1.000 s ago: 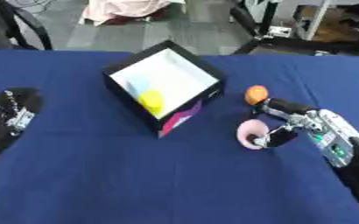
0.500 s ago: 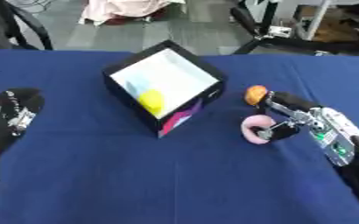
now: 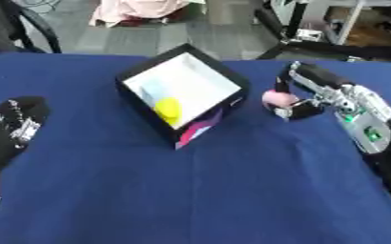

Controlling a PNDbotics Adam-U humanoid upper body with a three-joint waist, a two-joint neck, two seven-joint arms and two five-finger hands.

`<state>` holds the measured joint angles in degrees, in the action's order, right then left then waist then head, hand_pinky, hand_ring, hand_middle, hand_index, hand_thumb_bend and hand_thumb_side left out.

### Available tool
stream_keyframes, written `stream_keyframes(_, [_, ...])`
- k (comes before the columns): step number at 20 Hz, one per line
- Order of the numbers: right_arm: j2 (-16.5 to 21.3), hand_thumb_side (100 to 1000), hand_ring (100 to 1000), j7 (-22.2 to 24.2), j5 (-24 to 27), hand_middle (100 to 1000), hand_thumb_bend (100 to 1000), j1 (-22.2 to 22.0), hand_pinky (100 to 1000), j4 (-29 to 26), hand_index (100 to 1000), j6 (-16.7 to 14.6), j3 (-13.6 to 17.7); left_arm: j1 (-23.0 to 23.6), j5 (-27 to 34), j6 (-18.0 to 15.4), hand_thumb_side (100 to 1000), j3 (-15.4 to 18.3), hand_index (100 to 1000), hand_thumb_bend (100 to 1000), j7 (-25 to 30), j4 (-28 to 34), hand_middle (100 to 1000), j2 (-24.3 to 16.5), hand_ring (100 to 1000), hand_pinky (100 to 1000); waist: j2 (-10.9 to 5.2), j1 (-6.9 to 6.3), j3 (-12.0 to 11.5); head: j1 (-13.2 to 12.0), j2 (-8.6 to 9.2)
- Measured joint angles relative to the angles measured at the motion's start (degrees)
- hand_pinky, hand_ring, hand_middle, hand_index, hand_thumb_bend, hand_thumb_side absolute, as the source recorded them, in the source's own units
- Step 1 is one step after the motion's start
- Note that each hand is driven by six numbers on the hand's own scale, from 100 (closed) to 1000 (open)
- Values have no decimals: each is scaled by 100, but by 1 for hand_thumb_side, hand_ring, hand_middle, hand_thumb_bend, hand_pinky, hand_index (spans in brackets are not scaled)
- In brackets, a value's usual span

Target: Pick up objects on the table and place them in the box.

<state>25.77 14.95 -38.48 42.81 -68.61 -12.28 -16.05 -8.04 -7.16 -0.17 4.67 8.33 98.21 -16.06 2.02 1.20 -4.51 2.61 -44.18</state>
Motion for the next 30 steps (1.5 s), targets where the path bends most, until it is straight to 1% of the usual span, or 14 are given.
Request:
stream_keyframes(7, [-536,100,619,-212,-321,352,206,812,763,807,361,92,188,-88,39,-22,688,-110,739,544,94,70,620,160,673,683,8,0,-380,251,0])
stream_keyframes(11, [-977,148,626,-497,-713,394,216,1106,767,1511,404,112,360,-178,64,-32,689,-183,740,540,163,113,620,264,674,683,22,-2,-632,488,0])
stream_keyframes(14, [-1308,168,640,-724,-1019,443,221,1197,772,2004,456,96,478,-222,79,-42,689,-233,740,541,212,144,620,324,674,686,87,-3,-777,640,0])
stream_keyframes(16, [-1491,244,690,-821,-1201,544,252,1215,786,2256,595,59,522,-237,88,-44,689,-251,740,541,234,151,620,353,674,686,89,-3,-819,710,-1])
stream_keyframes(17, [-1573,297,720,-837,-1284,601,318,1215,794,2362,678,37,533,-247,90,-47,690,-263,741,540,240,164,620,356,674,686,90,-3,-830,735,-1])
stream_keyframes(18, [-1648,309,720,-831,-1373,602,282,1214,794,2461,678,7,543,-257,93,-50,690,-264,741,540,247,179,620,357,674,686,91,-3,-834,757,-1])
stream_keyframes(19, [-1702,435,764,-805,-1453,702,351,1214,807,2534,784,-22,545,-259,98,-49,691,-265,741,539,251,181,620,357,674,687,91,-3,-837,767,-1])
stream_keyframes(21, [-1765,524,793,-731,-1601,769,398,1211,817,2609,851,-92,545,-259,103,-44,692,-266,741,538,260,181,616,358,675,689,91,-3,-836,779,-1])
stream_keyframes(22, [-1776,524,793,-709,-1661,769,398,1211,817,2611,851,-113,545,-259,103,-41,692,-266,741,538,263,181,616,358,675,689,91,-3,-830,779,-1])
stream_keyframes(23, [-1779,589,818,-698,-1708,817,423,1210,830,2609,909,-122,545,-259,103,-37,692,-266,741,538,268,181,615,358,675,688,91,-3,-820,779,-1])
stream_keyframes(25, [-1771,623,829,-692,-1759,839,422,1210,836,2569,930,-113,546,-257,103,-35,693,-265,741,538,270,181,615,358,675,688,91,-3,-786,776,-1])
stream_keyframes(26, [-1741,621,830,-678,-1761,839,421,1210,837,2518,931,-98,547,-256,103,-34,693,-265,741,538,270,181,615,358,675,688,91,-3,-767,772,-1])
stream_keyframes(28, [-1638,539,836,-616,-1696,845,403,1208,841,2340,933,-63,547,-251,103,-34,694,-264,741,537,270,181,615,358,675,688,91,-3,-727,752,-1])
stream_keyframes(30, [-1457,501,838,-496,-1547,847,387,1179,842,2041,933,-23,546,-241,103,-33,694,-262,741,536,269,179,615,358,675,688,91,-3,-672,725,-1])
